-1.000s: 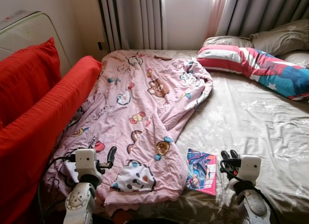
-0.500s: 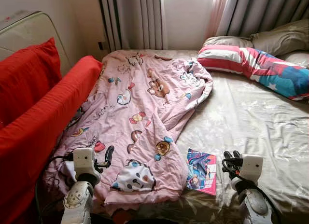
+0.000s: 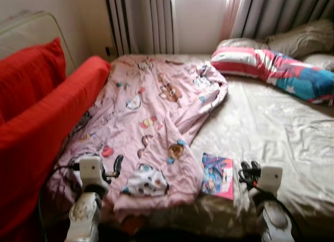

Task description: Clean up the room

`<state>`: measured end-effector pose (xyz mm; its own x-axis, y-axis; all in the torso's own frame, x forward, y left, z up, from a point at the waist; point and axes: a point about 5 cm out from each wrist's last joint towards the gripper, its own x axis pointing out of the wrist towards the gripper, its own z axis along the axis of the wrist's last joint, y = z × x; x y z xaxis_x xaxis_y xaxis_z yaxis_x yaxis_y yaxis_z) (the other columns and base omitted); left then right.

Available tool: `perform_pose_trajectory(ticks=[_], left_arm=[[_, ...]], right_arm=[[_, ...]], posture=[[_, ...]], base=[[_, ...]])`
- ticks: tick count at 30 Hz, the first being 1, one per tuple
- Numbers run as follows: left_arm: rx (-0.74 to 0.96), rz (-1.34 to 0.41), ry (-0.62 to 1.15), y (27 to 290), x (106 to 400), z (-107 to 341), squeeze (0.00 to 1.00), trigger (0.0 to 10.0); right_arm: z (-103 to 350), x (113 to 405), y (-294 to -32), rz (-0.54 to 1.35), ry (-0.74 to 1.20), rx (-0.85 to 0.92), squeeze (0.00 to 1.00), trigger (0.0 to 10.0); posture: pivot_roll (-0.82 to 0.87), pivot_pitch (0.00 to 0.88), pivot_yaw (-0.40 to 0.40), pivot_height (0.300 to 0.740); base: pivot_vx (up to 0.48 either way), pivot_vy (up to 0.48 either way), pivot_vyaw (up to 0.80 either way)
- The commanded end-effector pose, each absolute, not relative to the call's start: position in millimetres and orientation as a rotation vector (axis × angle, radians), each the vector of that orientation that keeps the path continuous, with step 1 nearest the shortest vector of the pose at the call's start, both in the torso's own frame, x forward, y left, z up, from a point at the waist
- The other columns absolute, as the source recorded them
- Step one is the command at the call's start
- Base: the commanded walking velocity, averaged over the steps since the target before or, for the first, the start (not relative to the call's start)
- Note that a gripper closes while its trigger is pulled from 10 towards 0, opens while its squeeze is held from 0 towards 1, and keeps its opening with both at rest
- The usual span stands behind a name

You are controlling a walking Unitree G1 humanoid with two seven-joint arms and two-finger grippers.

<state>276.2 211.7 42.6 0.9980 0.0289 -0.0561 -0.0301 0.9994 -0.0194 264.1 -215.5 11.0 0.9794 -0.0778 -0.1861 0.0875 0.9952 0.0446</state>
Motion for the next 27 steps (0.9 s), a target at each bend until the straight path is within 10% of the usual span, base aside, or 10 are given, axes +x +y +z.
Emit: perform_pose_trajectory(ticks=[1, 27], left_arm=[[-0.01, 0.033, 0.068, 214.6, 276.2, 42.6, 0.0, 10.0], [-0.012, 0.025, 0.083, 212.7, 276.0, 40.5, 0.0, 10.0]], right_arm=[[10.6, 265.8, -215.2, -0.081, 0.194, 0.044, 0.0, 10.0], [9.0, 272.0, -214.0, -0.091, 0.233, 0.035, 0.0, 10.0]], posture=[[-0.03, 0.0, 0.022, 0.646], [-0.02, 0.0, 0.018, 0.632]], base=[[0.0, 0.0, 0.0], [0.0, 0.0, 0.0]])
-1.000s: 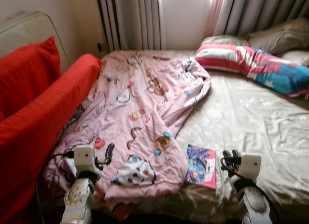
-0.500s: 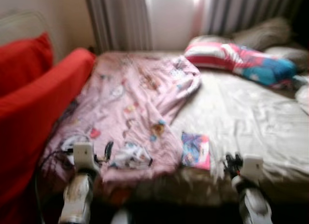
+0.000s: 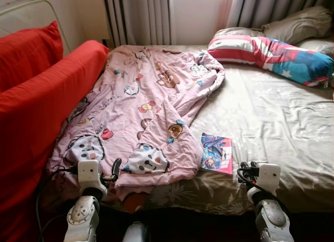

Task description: Clean up the room

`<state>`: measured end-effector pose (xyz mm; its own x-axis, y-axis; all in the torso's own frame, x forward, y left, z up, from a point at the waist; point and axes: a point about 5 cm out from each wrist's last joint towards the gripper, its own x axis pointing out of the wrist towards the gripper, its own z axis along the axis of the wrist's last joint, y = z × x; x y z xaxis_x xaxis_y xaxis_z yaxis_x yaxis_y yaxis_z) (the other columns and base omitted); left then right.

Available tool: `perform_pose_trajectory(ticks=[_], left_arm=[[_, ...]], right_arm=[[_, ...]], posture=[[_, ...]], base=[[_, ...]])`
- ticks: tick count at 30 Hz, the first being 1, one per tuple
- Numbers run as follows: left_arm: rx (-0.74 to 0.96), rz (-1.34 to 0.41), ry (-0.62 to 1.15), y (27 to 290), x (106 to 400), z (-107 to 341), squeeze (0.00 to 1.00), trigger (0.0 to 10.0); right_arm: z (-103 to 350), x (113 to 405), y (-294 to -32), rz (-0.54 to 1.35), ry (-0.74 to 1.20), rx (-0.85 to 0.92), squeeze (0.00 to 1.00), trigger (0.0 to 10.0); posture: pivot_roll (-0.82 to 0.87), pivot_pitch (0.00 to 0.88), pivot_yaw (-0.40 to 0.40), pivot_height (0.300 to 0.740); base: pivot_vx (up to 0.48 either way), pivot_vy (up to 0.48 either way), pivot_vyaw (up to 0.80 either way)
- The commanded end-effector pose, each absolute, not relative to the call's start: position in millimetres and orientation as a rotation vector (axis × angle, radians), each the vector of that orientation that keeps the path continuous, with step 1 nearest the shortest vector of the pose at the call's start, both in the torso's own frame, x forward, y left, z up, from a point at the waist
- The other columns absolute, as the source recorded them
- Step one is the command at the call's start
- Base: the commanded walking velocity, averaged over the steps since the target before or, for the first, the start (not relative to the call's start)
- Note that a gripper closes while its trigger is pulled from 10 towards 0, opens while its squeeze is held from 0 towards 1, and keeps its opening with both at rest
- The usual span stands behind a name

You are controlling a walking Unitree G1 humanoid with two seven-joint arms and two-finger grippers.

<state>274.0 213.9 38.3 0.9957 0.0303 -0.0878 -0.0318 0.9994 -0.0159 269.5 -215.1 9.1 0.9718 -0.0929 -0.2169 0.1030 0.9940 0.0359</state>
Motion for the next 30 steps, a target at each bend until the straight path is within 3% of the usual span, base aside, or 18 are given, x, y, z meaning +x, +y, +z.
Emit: perform_pose_trajectory(ticks=[1, 4, 30], left_arm=[[-0.01, 0.024, 0.084, 212.4, 276.2, 40.3, 0.0, 10.0], [-0.006, 0.021, 0.085, 212.2, 275.6, 40.3, 0.0, 10.0], [-0.001, -0.017, 0.086, 204.9, 277.5, 40.8, 0.0, 10.0]], right_arm=[[8.4, 271.9, -214.2, -0.092, 0.237, 0.034, 0.0, 10.0], [9.3, 271.5, -214.7, -0.094, 0.224, 0.031, 0.0, 10.0], [9.4, 274.0, -210.9, -0.088, 0.22, 0.052, 0.0, 10.0]], posture=[[-0.02, 0.0, 0.018, 0.628], [-0.02, 0.0, 0.018, 0.599], [-0.02, 0.0, 0.019, 0.599]], base=[[0.0, 0.0, 0.0], [0.0, 0.0, 0.0], [0.0, 0.0, 0.0]])
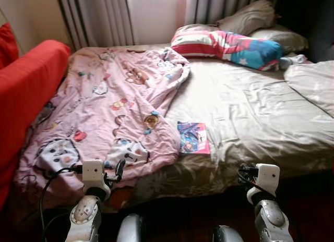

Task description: Clean up the room

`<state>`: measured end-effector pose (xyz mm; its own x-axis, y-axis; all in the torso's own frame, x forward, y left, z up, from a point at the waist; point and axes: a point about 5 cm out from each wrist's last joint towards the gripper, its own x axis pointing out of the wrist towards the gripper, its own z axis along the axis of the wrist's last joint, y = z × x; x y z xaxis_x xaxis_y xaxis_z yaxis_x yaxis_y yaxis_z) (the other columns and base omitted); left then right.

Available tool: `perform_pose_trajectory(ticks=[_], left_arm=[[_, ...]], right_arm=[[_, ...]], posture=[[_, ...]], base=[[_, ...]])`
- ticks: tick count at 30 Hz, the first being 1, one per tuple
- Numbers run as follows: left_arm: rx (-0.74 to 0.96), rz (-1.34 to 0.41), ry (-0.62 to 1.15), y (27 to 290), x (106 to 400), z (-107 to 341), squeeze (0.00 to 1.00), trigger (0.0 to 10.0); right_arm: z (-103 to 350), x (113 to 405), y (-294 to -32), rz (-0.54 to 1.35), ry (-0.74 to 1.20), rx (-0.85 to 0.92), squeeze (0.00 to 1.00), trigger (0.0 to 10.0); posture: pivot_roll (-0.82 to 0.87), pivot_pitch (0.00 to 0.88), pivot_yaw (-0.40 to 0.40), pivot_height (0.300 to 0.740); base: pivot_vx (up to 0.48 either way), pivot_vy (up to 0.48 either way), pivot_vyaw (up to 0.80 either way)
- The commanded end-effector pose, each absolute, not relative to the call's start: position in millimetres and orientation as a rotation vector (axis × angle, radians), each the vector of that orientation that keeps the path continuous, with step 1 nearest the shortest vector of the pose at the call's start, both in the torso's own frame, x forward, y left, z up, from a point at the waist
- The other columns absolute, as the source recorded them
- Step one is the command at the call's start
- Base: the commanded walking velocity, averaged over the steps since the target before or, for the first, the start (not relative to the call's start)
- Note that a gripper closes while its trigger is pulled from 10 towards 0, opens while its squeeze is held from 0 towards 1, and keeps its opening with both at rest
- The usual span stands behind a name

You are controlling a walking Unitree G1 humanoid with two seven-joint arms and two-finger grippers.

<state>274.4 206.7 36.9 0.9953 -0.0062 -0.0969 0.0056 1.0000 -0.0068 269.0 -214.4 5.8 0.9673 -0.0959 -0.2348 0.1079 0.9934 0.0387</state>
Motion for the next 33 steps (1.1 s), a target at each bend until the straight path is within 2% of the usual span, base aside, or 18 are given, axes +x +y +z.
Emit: perform_pose_trajectory(ticks=[1, 8, 16, 28, 33], left_arm=[[0.0, -0.019, 0.086, 204.5, 277.6, 40.8, 0.0, 10.0], [0.001, -0.021, 0.085, 204.6, 277.0, 40.5, 0.0, 10.0], [-0.001, -0.028, 0.085, 201.9, 276.6, 39.6, 0.0, 10.0], [-0.003, -0.029, 0.078, 201.5, 277.4, 40.9, 0.0, 10.0], [-0.004, -0.032, 0.072, 200.7, 278.5, 42.2, 0.0, 10.0]], right_arm=[[9.3, 274.2, -210.7, -0.086, 0.221, 0.051, 0.0, 10.0], [9.2, 274.2, -204.8, -0.03, 0.218, 0.034, 0.0, 10.0], [8.9, 273.8, -201.8, -0.01, 0.215, 0.041, 0.0, 10.0], [9.0, 273.9, -205.0, -0.034, 0.21, 0.076, 0.0, 10.0], [10.8, 274.7, -201.2, -0.018, 0.194, 0.052, 0.0, 10.0]], posture=[[-0.01, 0.0, 0.018, 0.599], [-0.02, 0.0, 0.019, 0.599], [-0.02, 0.0, 0.018, 0.599], [-0.02, 0.0, 0.019, 0.599], [-0.02, 0.0, 0.02, 0.599]], base=[[0.0, 0.0, 0.0], [0.0, 0.0, 0.0], [0.0, 0.0, 0.69], [0.0, 0.0, 0.0], [0.242, 0.0, 0.0]])
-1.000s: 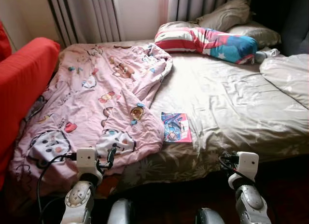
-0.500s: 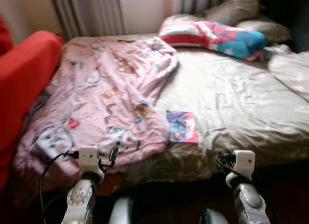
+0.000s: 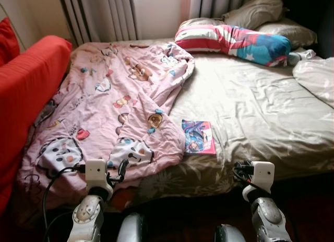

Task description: Clean up the room

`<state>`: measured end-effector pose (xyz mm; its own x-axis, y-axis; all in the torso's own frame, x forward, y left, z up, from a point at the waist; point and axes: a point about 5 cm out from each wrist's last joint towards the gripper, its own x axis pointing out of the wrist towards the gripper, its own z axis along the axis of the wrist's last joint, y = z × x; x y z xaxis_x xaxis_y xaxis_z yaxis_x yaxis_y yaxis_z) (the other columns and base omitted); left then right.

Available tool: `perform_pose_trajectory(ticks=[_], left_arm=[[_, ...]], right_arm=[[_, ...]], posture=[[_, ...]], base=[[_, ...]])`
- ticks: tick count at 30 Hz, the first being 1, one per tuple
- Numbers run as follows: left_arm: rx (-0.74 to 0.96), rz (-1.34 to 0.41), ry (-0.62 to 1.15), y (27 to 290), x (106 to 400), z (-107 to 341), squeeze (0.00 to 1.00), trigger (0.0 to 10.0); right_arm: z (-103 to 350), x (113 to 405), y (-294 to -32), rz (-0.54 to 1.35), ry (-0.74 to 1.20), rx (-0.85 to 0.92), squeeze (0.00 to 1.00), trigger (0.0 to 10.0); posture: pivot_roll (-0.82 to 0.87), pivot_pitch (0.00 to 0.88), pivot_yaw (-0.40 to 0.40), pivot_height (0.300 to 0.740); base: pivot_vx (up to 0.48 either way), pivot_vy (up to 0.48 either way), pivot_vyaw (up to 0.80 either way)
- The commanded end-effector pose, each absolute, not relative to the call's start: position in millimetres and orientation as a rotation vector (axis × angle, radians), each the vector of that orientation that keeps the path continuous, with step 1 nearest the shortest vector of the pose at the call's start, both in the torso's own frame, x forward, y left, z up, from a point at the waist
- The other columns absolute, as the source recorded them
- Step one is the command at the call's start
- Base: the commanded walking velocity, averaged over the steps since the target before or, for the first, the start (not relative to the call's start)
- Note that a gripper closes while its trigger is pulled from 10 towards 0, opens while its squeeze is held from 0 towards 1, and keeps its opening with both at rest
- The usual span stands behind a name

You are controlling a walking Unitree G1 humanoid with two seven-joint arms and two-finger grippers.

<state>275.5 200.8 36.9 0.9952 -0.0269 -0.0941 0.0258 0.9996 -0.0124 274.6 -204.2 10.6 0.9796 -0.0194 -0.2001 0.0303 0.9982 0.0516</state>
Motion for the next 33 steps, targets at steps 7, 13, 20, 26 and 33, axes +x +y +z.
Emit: perform_pose_trajectory(ticks=[7, 13, 20, 26, 33], left_arm=[[0.001, -0.033, 0.075, 201.8, 277.3, 41.5, 0.0, 10.0], [0.003, -0.033, 0.073, 202.0, 277.7, 42.1, 0.0, 10.0], [0.004, -0.038, 0.072, 201.3, 278.5, 42.6, 0.0, 10.0], [0.007, -0.042, 0.073, 200.9, 278.3, 42.6, 0.0, 10.0], [0.012, -0.042, 0.078, 201.7, 277.7, 41.7, 0.0, 10.0]], right_arm=[[8.8, 272.4, -201.8, -0.021, 0.198, 0.065, 0.0, 10.0], [9.6, 272.8, -203.5, -0.03, 0.193, 0.075, 0.0, 10.0], [10.2, 274.0, -202.9, -0.036, 0.19, 0.084, 0.0, 10.0], [9.8, 273.7, -203.2, -0.04, 0.192, 0.081, 0.0, 10.0], [9.2, 274.1, -204.2, -0.052, 0.199, 0.087, 0.0, 10.0]], posture=[[-0.01, 0.0, 0.02, 0.599], [-0.02, 0.0, 0.021, 0.599], [-0.02, 0.0, 0.02, 0.599], [-0.01, 0.0, 0.021, 0.599], [-0.01, 0.0, 0.024, 0.599]], base=[[0.258, 0.0, 0.46], [0.261, 0.0, 0.0], [0.262, 0.0, 0.0], [0.262, 0.0, 0.0], [0.263, 0.0, 0.0]])
